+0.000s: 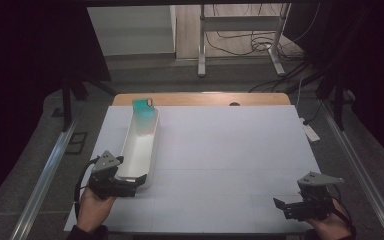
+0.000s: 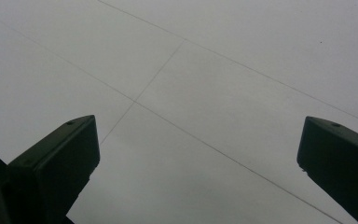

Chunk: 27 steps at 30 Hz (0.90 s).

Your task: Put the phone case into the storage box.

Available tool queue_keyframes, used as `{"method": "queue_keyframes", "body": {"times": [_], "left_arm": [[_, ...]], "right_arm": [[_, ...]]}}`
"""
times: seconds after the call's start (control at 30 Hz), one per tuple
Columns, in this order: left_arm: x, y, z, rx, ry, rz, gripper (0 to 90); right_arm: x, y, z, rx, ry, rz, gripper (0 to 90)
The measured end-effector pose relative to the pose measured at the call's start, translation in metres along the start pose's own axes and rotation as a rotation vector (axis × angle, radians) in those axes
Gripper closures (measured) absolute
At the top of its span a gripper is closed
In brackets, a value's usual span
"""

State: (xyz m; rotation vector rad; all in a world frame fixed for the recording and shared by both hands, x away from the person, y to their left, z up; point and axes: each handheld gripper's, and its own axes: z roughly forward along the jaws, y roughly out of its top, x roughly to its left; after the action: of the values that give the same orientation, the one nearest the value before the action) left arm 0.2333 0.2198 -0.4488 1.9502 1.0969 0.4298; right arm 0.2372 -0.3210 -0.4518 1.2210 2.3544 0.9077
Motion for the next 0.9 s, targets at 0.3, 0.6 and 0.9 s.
{"method": "queue_keyframes", "body": {"times": [0.3,0.6,0.9], "left_arm": [[0.001,-0.014,-0.011,0.001,0.014,-0.025,0.0],[0.0,-0.023,-0.019,0.009,0.018,-0.043,0.0],[0.002,-0.032,-0.025,0.025,0.022,-0.068,0.0]], "right_arm": [[0.0,0.0,0.0,0.0,-0.003,0.0,0.0],[0.0,0.0,0.0,0.0,-0.004,0.0,0.0],[0.0,0.0,0.0,0.0,-0.005,0.0,0.0]]}}
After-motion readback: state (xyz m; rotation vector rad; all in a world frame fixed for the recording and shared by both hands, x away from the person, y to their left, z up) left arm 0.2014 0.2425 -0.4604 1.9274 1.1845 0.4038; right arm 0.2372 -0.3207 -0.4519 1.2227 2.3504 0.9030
